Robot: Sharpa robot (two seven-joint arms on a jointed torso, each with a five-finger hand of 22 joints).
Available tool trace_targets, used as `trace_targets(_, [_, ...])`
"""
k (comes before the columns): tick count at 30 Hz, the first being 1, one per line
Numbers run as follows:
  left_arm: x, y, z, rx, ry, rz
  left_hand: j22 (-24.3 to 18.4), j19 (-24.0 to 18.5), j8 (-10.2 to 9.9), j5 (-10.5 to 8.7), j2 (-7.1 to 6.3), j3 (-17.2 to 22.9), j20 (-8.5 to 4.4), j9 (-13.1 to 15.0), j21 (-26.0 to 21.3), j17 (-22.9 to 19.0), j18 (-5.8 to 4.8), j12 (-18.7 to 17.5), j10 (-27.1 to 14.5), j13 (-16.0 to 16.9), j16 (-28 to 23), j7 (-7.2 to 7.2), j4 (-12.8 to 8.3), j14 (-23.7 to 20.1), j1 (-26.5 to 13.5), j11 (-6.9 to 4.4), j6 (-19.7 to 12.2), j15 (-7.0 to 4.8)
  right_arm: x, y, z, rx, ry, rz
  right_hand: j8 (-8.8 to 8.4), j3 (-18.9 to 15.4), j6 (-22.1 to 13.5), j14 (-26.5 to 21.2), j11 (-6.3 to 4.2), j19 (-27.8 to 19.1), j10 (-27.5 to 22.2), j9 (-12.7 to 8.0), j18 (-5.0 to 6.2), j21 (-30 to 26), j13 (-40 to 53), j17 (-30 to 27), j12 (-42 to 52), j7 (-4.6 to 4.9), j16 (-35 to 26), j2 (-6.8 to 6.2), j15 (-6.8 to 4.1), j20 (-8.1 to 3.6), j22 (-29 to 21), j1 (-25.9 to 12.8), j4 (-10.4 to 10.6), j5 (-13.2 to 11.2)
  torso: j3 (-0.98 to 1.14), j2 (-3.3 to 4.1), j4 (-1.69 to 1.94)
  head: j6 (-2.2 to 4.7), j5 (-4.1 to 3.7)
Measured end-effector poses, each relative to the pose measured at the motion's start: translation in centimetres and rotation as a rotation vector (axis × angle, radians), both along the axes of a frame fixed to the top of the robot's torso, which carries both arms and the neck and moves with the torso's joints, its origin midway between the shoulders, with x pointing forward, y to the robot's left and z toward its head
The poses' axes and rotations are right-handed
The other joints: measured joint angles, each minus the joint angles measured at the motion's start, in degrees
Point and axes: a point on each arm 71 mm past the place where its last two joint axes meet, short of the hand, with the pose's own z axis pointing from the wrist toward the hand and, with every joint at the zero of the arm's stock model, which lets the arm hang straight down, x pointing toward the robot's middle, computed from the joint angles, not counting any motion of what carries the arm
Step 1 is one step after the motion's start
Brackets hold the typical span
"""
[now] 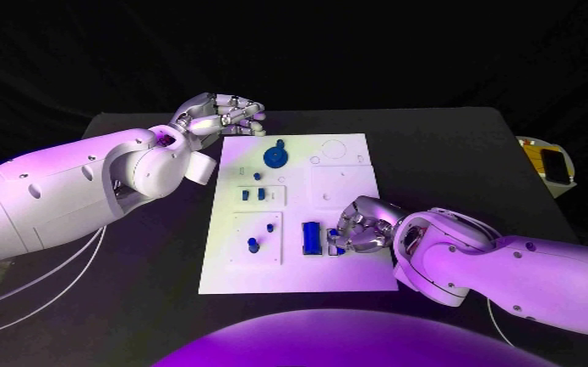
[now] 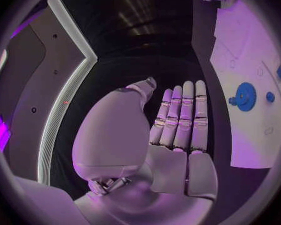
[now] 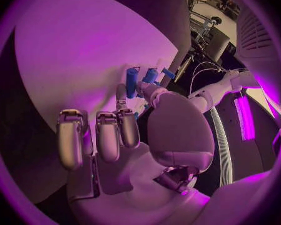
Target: Assemble the parts on the task board
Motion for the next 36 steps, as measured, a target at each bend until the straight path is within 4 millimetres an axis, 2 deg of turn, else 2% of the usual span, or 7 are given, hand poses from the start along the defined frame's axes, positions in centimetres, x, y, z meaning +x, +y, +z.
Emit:
trace_targets(5, [-0.01, 0.03, 0.00, 0.000, 0.001, 0.000, 0.00, 0.00, 0.00, 0.00, 0.00, 0.00, 0.00, 0.00, 0.00, 0.00, 0.00, 0.00, -0.13, 0.00, 0.00, 0.00, 0.00, 0.00, 0.00, 0.14, 0.00, 0.00, -0.01, 0.00, -0.03, -0.004, 0.000, -0.001, 0.01, -0.30, 0.58, 0.00, 0.00, 0.19, 0.00, -0.01, 0.01, 0.30, 0.00, 0.00, 0.31, -0.40, 0.18, 0.28, 0.00, -0.19, 0.00, -0.57, 0.80, -1.04, -0.04, 0.00, 0.04, 0.00, 0.10])
trace_targets(7, [-0.02, 0.03, 0.00, 0.000, 0.001, -0.001, 0.00, 0.00, 0.00, 0.00, 0.00, 0.00, 0.00, 0.00, 0.00, -0.01, 0.00, 0.00, -0.13, 0.00, 0.00, 0.00, 0.00, 0.00, 0.00, 0.14, 0.00, 0.00, -0.01, -0.01, -0.06, -0.006, 0.001, -0.003, 0.01, -0.45, 1.23, 0.00, 0.00, 0.19, 0.00, -0.02, 0.01, 0.30, 0.00, 0.00, 0.31, -1.03, 0.22, 0.17, 0.00, -0.19, -0.01, -0.88, 0.95, -1.25, -0.04, 0.00, 0.04, 0.00, 0.15])
trace_targets(11, [-0.03, 0.03, 0.00, 0.000, 0.002, -0.001, 0.00, 0.00, 0.00, 0.00, 0.00, 0.00, 0.00, 0.00, 0.00, -0.01, 0.00, 0.00, -0.13, 0.00, 0.00, 0.00, 0.00, 0.00, 0.00, 0.13, 0.00, 0.00, -0.01, 0.01, -0.09, -0.008, 0.002, -0.004, 0.26, -0.85, 1.38, 0.00, 0.00, 0.19, 0.00, 0.04, 0.01, 0.29, 0.00, -0.01, 0.50, -1.17, 0.22, 0.62, 0.00, -0.19, -0.01, -1.43, 1.83, -2.98, -0.04, 0.00, 0.03, 0.00, 0.27])
trace_targets(17, [-0.04, 0.06, 0.00, 0.001, 0.002, -0.002, -0.06, 0.00, 0.00, 0.00, 0.00, -0.17, 0.00, -0.05, 0.00, -0.01, 0.00, 0.00, -0.13, 0.00, 0.00, 0.00, 0.17, 0.00, 0.00, 0.13, 0.00, 0.00, -0.03, 0.04, -0.15, -0.011, 0.005, -0.004, 0.68, -2.63, 1.78, -0.01, 0.00, 0.19, 0.00, 0.18, 0.01, 0.29, -0.01, -0.01, 0.51, -1.56, 0.22, -0.36, 0.00, -0.19, -0.01, -3.20, 3.77, -6.88, -0.04, 0.00, 0.02, 0.00, 0.34])
trace_targets(20, [-0.05, 0.08, 0.00, 0.001, 0.003, -0.002, -0.06, 0.00, 0.00, 0.00, 0.00, -0.17, 0.00, -0.05, 0.00, 0.04, 0.00, 0.00, -0.13, 0.00, 0.00, 0.00, 0.17, 0.00, 0.00, 0.13, 0.00, 0.00, -0.04, 0.05, -0.16, -0.012, 0.006, -0.003, 0.68, -4.97, 1.66, -0.01, 0.00, 0.19, 0.00, 0.23, 0.00, 0.29, -0.01, -0.01, 0.51, -1.45, 0.22, -1.27, 0.00, -0.19, -0.02, -4.10, 5.00, -4.76, -0.03, 0.01, 0.02, 0.00, 0.36])
trace_targets(26, [-0.05, 0.09, -0.01, 0.001, 0.004, -0.002, -0.06, 0.00, 0.00, 0.00, 0.00, -0.17, 0.00, -0.05, 0.00, 0.04, 0.00, 0.00, -0.13, 0.00, 0.00, 0.00, 0.17, 0.00, 0.00, 0.13, 0.00, 0.00, -0.05, 0.07, -0.17, -0.013, 0.007, -0.001, 0.68, -7.19, 1.66, 0.00, 0.01, 0.19, 0.00, 0.23, 0.00, 0.29, -0.01, -0.01, 0.51, -1.45, 0.22, -1.58, 0.00, -0.19, -0.02, -4.41, 6.23, -4.66, -0.01, 0.00, 0.00, 0.00, 0.41])
trace_targets(36, [-0.05, 0.10, -0.02, 0.002, 0.004, -0.002, -0.06, 0.00, 0.00, 0.00, 0.00, -0.17, 0.00, -0.05, 0.00, 0.04, 0.00, -0.01, -0.13, 0.00, 0.00, 0.00, 0.16, 0.00, 0.00, 0.13, 0.00, 0.00, -0.14, 0.02, -0.12, -0.012, 0.007, 0.000, 0.68, -7.73, 1.66, -0.01, 0.01, 0.19, 0.00, 0.21, 0.00, 0.28, -0.01, -0.01, 0.51, -1.45, 0.22, -1.58, 0.00, -0.19, -0.03, -4.40, 6.47, -4.92, -0.01, 0.01, -0.01, 0.00, 0.38])
